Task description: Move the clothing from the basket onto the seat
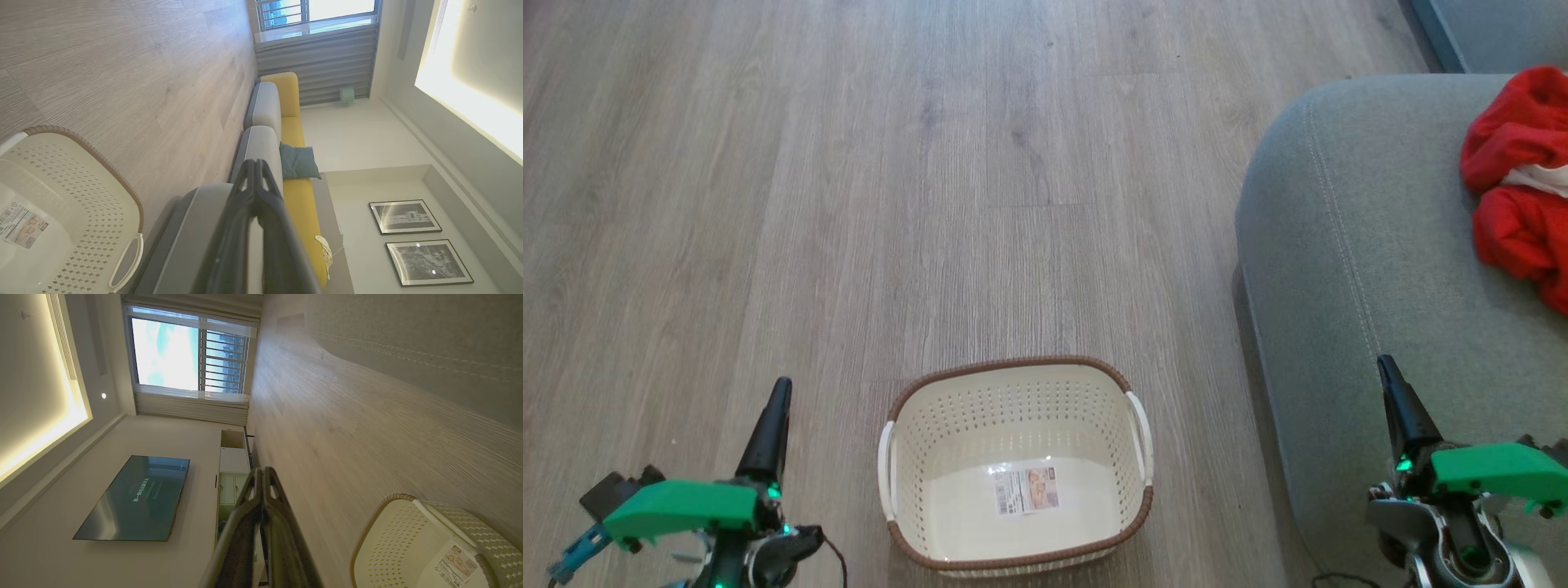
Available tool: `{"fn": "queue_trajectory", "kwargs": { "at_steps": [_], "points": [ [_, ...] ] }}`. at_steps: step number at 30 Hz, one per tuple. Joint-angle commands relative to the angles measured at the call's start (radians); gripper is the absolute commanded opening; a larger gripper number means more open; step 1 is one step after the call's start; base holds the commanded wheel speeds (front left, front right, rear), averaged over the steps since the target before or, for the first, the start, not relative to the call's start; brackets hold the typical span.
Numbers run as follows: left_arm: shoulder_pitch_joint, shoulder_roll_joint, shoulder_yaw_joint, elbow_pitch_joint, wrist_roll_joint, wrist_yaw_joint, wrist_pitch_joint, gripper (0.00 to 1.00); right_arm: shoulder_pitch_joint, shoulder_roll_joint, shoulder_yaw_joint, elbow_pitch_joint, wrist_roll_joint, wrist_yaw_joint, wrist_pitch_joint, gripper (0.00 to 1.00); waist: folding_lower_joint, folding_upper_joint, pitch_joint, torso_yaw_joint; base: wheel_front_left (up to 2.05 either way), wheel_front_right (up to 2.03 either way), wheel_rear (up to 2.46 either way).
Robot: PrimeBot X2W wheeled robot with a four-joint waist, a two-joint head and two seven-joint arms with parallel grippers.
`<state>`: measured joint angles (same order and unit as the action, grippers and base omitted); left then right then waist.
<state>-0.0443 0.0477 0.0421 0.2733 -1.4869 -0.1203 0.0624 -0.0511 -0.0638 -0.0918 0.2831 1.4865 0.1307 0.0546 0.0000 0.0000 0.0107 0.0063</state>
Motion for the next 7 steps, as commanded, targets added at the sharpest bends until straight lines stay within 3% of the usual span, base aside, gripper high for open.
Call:
{"fn": "queue_trajectory", "kwargs": {
  "at_steps": [1,7],
  "points": [
    [-0.060,0.010,0.045,-0.029,-0.037,-0.008,0.015,0.00,-0.053,-0.002,0.010,-0.039,0.040,0.000,0.015,0.00,0.0000,0.0000,-0.002,-0.001,0.00,0.00,0.00],
    [-0.061,0.010,0.054,-0.029,-0.087,-0.009,0.030,0.00,-0.054,-0.001,0.003,-0.039,0.093,0.000,0.030,0.00,0.0000,0.0000,-0.005,-0.004,0.00,0.00,0.00]
  ]
}}
